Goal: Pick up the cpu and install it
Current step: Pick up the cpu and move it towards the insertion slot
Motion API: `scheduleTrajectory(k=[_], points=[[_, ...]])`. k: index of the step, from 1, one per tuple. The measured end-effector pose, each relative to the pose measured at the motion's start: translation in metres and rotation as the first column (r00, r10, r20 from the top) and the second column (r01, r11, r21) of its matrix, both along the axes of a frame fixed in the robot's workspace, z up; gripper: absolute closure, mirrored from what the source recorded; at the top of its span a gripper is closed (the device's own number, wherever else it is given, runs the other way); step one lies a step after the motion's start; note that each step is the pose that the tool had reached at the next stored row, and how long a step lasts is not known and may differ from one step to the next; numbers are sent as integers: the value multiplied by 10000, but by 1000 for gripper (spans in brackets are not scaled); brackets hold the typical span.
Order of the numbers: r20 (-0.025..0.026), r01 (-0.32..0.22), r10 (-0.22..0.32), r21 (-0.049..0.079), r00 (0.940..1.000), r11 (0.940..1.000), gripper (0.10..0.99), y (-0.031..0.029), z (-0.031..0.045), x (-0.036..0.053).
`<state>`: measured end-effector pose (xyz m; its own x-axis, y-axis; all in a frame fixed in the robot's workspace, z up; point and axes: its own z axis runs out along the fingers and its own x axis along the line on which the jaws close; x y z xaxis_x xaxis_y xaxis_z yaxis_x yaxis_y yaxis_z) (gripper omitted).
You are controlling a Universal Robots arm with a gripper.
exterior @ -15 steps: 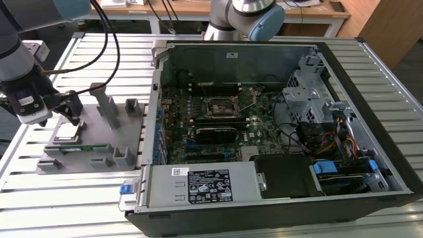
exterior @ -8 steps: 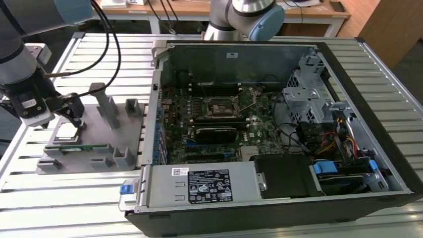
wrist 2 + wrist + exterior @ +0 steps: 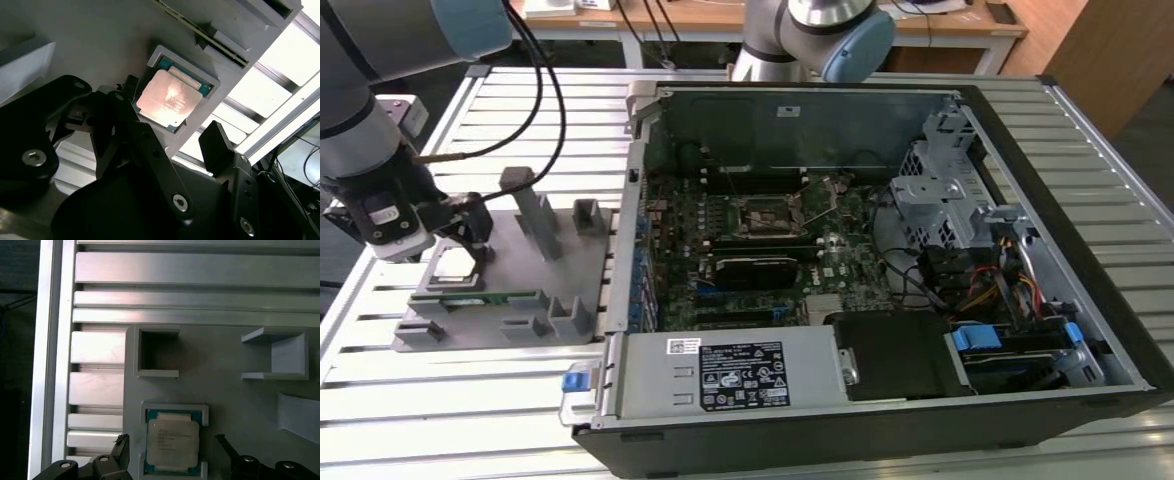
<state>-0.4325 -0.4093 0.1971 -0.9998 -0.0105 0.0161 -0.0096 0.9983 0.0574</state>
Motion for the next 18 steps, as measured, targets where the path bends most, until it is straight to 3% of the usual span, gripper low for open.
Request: scheduleTrajectory(k=[18], points=[[0,0,0,0,10000,10000,325,0,-116,21]])
